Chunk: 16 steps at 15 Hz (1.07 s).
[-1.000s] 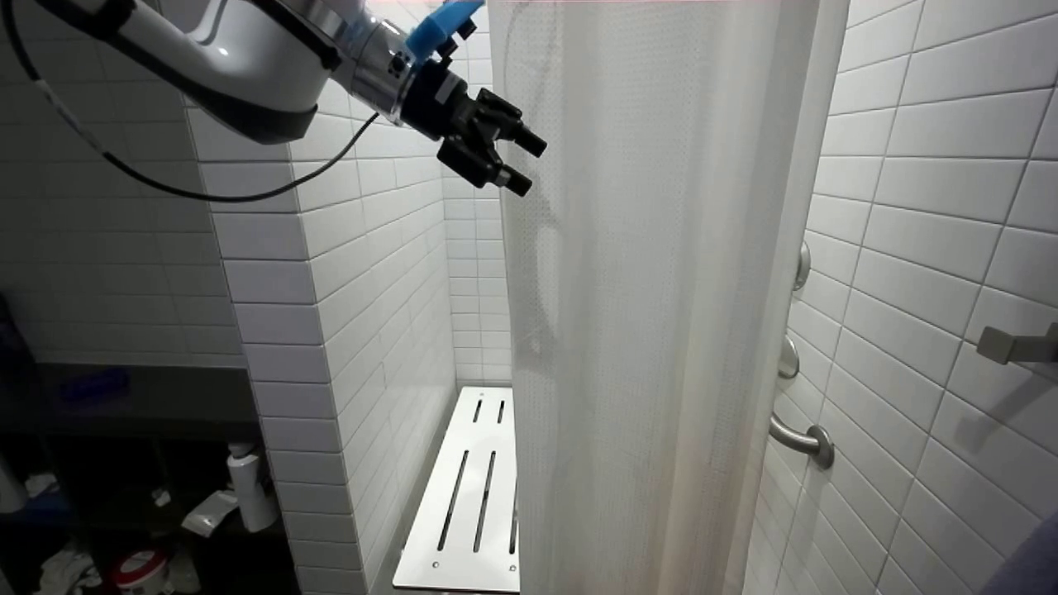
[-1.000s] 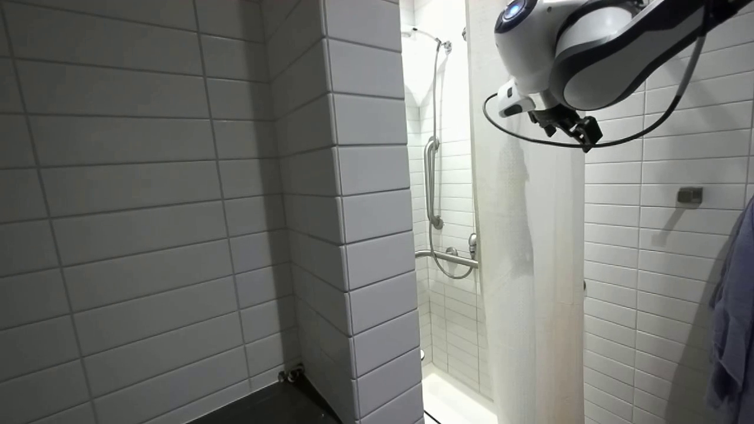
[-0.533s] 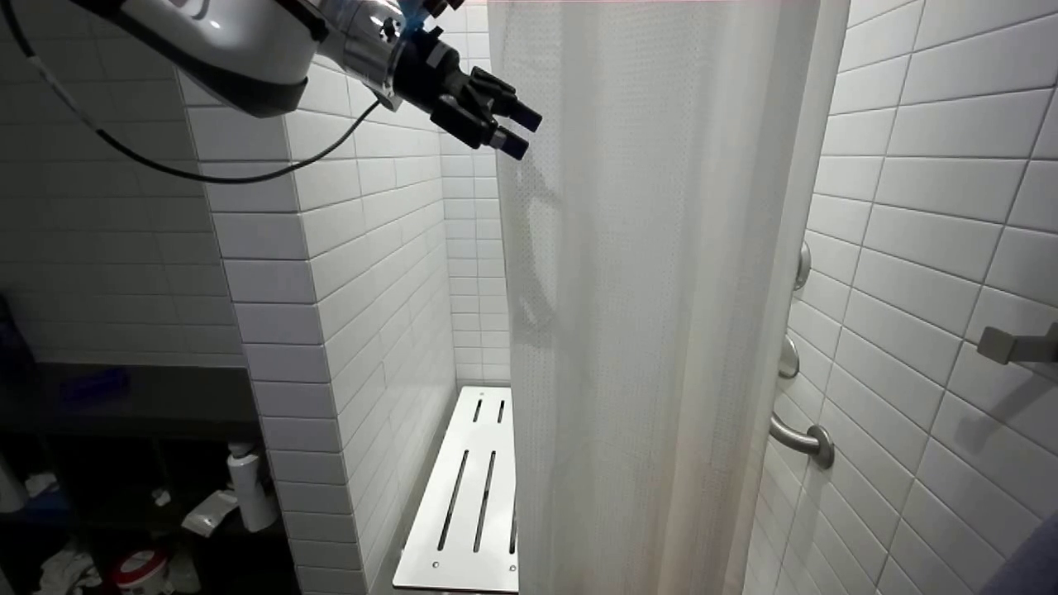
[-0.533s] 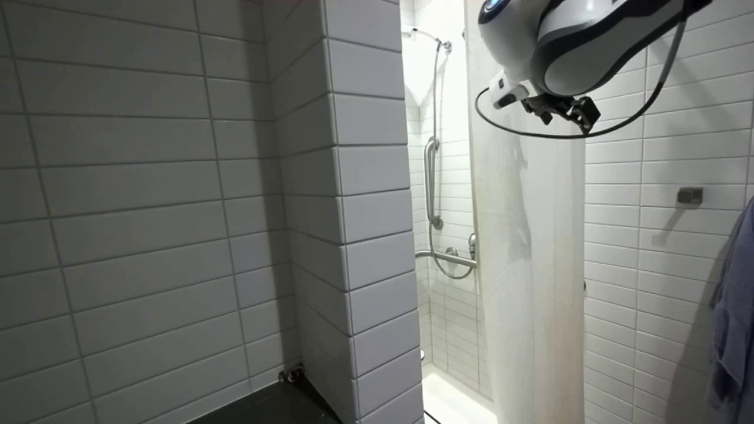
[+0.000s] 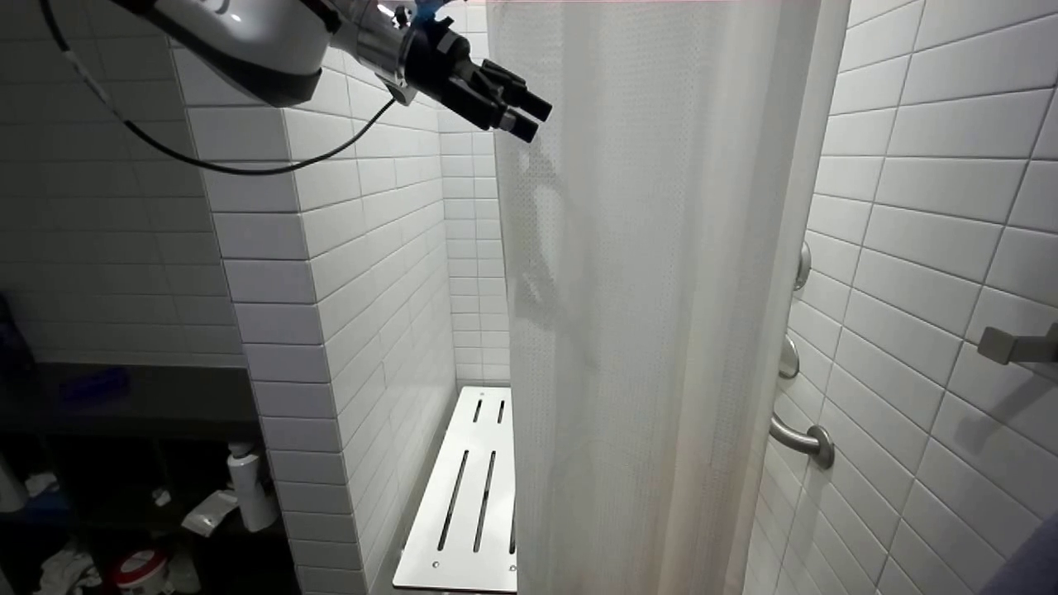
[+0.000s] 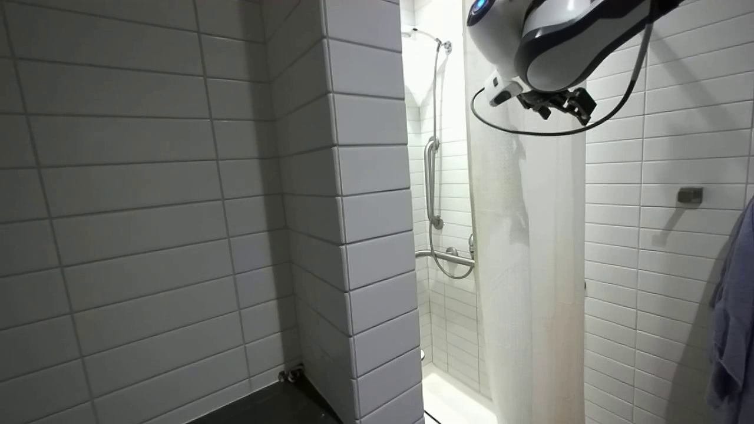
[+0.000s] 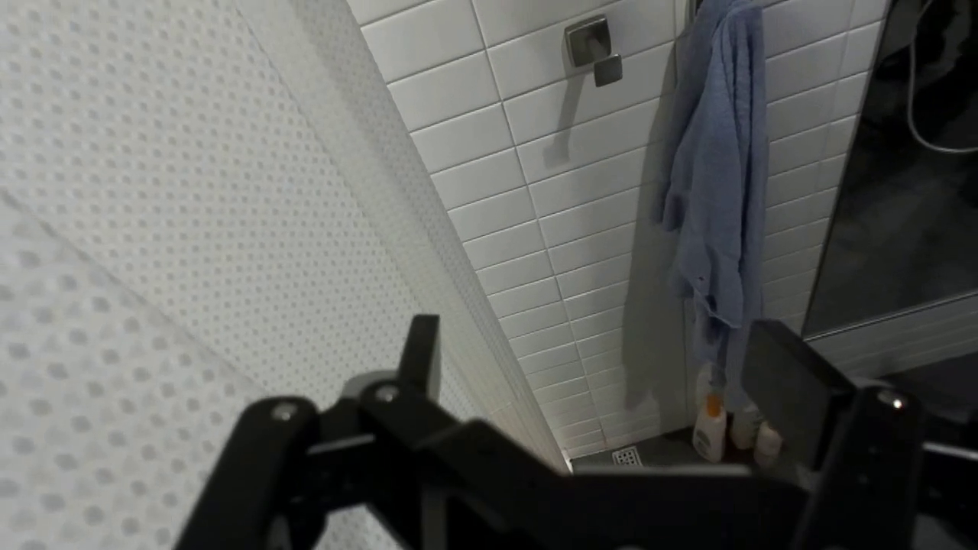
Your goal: Draw the shower curtain to the left.
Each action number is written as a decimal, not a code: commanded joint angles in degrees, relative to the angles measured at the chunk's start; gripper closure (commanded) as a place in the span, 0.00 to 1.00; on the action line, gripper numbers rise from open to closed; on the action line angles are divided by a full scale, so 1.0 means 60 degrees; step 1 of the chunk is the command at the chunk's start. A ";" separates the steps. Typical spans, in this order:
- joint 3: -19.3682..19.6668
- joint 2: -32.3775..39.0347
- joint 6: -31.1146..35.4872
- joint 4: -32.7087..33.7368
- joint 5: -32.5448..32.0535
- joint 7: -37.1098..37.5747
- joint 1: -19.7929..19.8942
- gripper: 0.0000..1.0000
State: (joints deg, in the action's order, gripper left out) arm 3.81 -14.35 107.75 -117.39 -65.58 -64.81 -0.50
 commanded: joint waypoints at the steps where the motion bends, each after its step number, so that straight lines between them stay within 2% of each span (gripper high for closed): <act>1: -0.0020 0.0391 -0.0364 0.0682 0.0066 -0.0391 0.0082 0.00; 7: -0.0084 0.0556 -0.0391 0.1072 -0.0268 -0.0208 0.0141 0.00; 8: -0.0028 0.0402 -0.0231 0.0777 -0.0116 -0.0200 0.0130 0.00; 16: -0.0040 0.0455 -0.0232 0.0888 -0.0158 -0.0198 0.0132 0.00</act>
State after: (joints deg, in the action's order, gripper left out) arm 3.83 -11.67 106.45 -112.18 -66.63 -65.92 0.06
